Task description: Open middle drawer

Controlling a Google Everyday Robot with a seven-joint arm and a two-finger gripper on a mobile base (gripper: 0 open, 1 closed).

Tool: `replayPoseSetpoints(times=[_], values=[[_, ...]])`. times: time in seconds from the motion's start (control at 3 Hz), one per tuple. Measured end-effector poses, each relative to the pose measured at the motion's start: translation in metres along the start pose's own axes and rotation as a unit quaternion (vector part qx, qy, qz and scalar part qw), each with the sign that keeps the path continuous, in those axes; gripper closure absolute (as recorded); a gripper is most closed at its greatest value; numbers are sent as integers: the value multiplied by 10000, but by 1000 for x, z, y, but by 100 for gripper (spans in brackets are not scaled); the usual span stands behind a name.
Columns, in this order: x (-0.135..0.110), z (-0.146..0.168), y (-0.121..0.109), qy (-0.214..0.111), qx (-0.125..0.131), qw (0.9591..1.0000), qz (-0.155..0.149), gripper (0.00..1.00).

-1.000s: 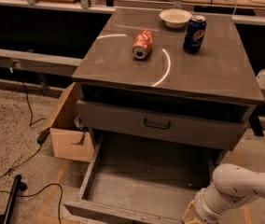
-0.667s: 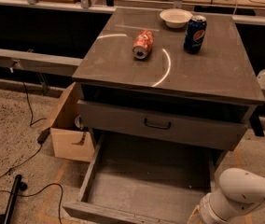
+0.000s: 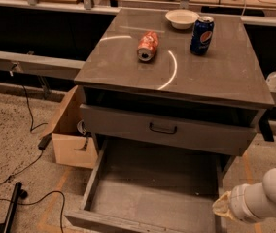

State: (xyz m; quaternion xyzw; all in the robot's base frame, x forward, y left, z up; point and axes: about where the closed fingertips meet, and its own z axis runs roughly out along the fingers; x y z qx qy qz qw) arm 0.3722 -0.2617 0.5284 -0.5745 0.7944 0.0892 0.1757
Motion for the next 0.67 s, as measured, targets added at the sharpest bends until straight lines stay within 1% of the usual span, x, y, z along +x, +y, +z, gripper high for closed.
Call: replayPoseSetpoints(times=[0.33, 0.67], values=[[26, -58, -42, 576, 784, 9952, 78, 74], [25, -52, -38, 540, 720, 9958, 158, 51]])
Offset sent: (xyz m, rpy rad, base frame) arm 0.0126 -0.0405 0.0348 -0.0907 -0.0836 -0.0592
